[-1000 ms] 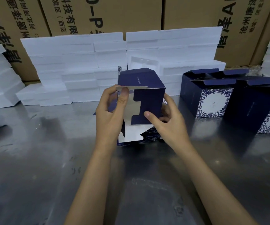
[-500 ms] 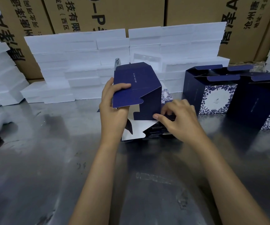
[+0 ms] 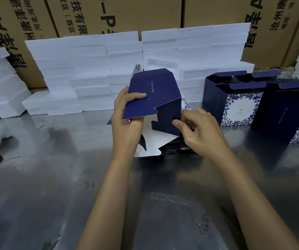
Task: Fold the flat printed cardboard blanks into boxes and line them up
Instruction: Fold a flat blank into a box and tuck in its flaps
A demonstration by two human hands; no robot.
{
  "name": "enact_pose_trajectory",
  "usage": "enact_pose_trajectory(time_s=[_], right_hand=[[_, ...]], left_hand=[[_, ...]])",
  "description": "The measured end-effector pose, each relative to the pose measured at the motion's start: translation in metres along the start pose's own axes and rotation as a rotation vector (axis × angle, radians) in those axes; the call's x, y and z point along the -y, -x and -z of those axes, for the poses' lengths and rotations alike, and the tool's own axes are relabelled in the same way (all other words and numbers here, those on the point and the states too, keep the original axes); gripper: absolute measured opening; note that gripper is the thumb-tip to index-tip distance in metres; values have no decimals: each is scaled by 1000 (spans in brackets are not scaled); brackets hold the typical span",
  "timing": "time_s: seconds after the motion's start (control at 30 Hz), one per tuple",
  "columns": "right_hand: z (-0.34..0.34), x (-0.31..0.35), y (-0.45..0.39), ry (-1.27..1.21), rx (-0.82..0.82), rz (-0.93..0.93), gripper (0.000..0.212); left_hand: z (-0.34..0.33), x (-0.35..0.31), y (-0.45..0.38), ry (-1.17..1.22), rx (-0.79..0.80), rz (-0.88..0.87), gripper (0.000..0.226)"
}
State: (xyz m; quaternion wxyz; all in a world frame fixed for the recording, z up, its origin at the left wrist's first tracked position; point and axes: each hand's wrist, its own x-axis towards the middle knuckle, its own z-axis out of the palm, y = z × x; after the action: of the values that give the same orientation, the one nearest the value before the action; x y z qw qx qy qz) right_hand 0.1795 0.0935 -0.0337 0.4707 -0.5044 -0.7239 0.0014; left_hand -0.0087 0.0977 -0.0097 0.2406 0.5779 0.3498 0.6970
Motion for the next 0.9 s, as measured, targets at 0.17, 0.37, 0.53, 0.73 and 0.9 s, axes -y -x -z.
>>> enact_pose_trajectory(time_s=[0.17,0.37,0.53,0.73,0.9], right_hand=[[4,2,0,35,31,-62,38],[8,10,0,23,-40,-4,39],[11,14,-2,-68,-87,4,34],[14,21,-2,-256,-116,-86,29],[15,40,0,-535,-183,-138,40]], left_hand=[[0,0,0,-11,10,-18,27],[-1,-2,0,-9,24,-14,25],[-3,-5,3,19,56,-2,24],[1,-6,2,15,81,61,34],[8,-12,2,2,231,120,39]])
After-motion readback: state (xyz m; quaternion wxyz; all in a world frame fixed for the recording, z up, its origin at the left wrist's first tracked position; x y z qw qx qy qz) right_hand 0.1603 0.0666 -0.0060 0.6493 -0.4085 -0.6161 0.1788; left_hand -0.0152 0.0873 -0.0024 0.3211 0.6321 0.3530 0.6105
